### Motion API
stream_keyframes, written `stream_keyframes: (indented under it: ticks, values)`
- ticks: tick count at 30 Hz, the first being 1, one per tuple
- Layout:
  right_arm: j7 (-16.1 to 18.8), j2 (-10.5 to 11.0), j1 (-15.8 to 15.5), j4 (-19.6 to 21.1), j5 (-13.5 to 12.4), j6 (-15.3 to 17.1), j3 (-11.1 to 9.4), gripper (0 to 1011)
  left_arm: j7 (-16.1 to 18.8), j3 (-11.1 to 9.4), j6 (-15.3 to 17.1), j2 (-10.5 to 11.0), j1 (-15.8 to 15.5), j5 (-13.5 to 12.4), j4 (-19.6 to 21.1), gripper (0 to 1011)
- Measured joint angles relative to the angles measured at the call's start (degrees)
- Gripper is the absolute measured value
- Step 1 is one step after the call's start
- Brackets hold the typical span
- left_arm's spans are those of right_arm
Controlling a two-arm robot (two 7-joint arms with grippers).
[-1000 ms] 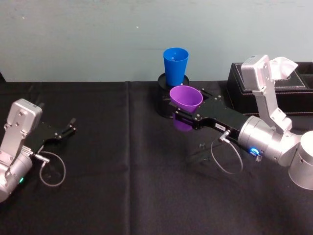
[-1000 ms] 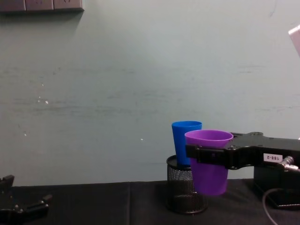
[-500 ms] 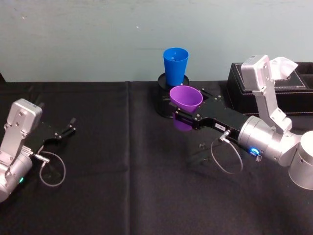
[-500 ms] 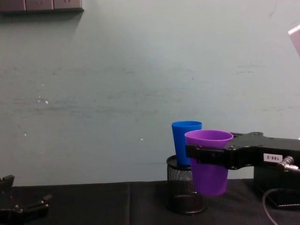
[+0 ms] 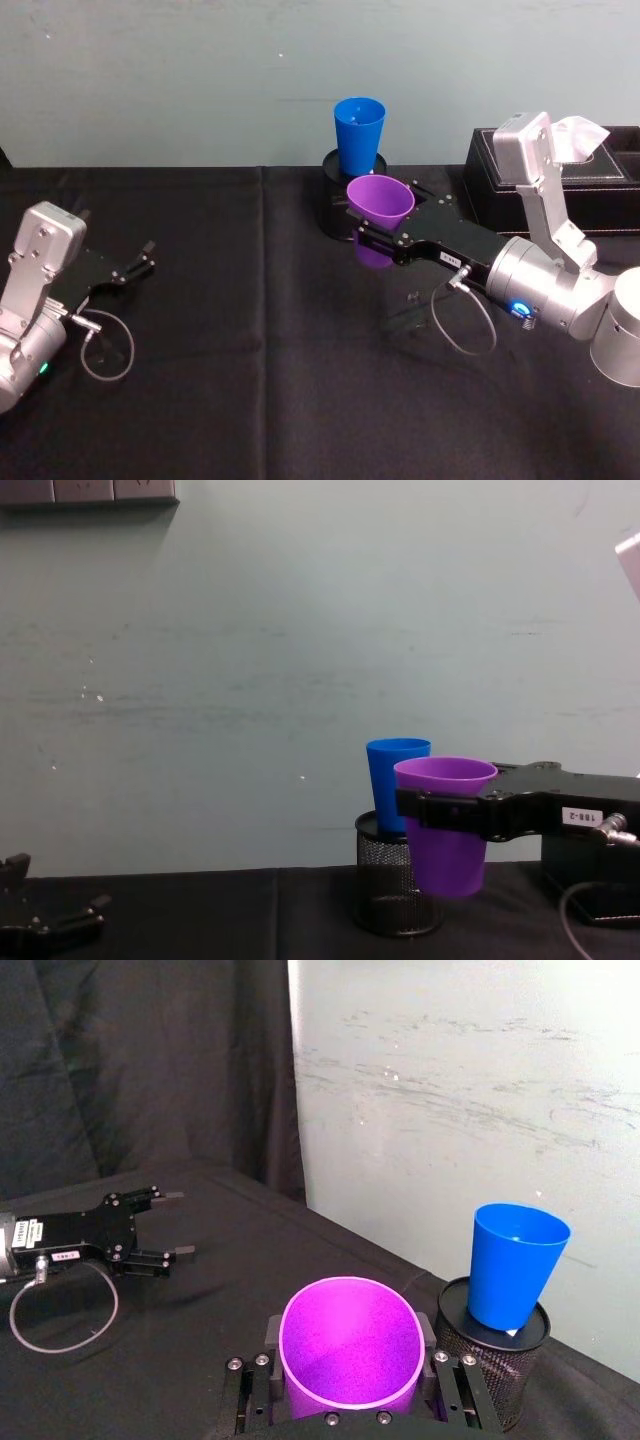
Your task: Pick up one cup with a gripper and tap it against the other cup.
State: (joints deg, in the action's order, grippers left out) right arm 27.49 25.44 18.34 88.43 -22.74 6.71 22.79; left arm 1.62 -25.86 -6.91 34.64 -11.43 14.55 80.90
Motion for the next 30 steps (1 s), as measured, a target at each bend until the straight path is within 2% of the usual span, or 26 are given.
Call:
stream_keyframes:
  ticks: [22, 25, 30]
  values:
    - [0.0, 0.0, 0.0, 0.0, 0.0, 0.0, 0.0, 726, 0.0, 0.0, 0.0, 0.0, 0.0, 0.0, 0.0, 1000]
    - [0.3, -0.4, 0.8, -1.5, -0.4, -0.1, 0.4, 726, 0.0, 0.0, 0.0, 0.0, 0.0, 0.0, 0.0, 1000]
    - [1.2, -2.4, 4.2, -6.7, -1.6, -0.5, 1.6, 726, 0.0, 0.0, 0.0, 0.0, 0.0, 0.0, 0.0, 1000]
